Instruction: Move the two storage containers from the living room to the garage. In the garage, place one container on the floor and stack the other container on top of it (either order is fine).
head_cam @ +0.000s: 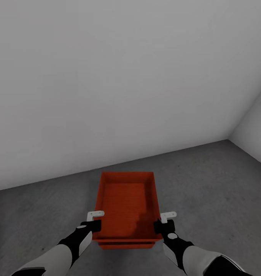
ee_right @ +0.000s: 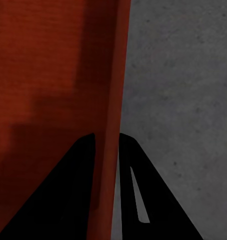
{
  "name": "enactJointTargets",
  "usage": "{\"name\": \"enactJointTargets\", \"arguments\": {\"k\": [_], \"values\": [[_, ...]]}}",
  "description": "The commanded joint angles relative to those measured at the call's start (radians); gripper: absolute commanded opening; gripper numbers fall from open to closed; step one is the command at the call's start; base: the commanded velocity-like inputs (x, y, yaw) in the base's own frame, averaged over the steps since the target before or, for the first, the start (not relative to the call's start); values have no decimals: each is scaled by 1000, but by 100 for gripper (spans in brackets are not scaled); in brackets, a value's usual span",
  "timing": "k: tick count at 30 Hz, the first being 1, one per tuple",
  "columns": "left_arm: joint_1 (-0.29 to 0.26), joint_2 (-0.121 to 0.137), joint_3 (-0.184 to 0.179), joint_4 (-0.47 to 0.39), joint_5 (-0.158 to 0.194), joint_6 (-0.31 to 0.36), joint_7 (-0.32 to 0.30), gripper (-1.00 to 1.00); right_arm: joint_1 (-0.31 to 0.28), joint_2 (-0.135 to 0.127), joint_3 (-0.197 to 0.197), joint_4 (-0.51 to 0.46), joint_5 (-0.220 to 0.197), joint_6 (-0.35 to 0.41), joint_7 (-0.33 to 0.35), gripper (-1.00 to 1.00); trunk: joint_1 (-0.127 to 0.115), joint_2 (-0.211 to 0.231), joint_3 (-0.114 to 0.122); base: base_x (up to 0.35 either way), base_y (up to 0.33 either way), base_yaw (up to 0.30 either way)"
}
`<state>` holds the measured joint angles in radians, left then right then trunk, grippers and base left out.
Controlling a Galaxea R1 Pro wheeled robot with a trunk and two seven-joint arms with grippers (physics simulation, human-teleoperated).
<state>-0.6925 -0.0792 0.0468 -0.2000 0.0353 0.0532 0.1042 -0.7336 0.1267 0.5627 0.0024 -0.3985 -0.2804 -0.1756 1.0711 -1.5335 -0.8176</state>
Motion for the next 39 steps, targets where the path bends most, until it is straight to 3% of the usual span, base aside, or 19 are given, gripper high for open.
{"name": "enactJointTargets", "arguments": {"k": [1, 39], "values": [[-1, -1, 64, -6, 35, -71, 16, -100, 0, 1, -33, -1, 10, 3, 4, -100, 4, -8, -4, 0, 0, 0], [-1, -1, 66, -4, 35, -72, 15, -100, 0, 1, -33, -1, 10, 3, 2, -100, 4, -8, -4, -39, 0, 10]]}}
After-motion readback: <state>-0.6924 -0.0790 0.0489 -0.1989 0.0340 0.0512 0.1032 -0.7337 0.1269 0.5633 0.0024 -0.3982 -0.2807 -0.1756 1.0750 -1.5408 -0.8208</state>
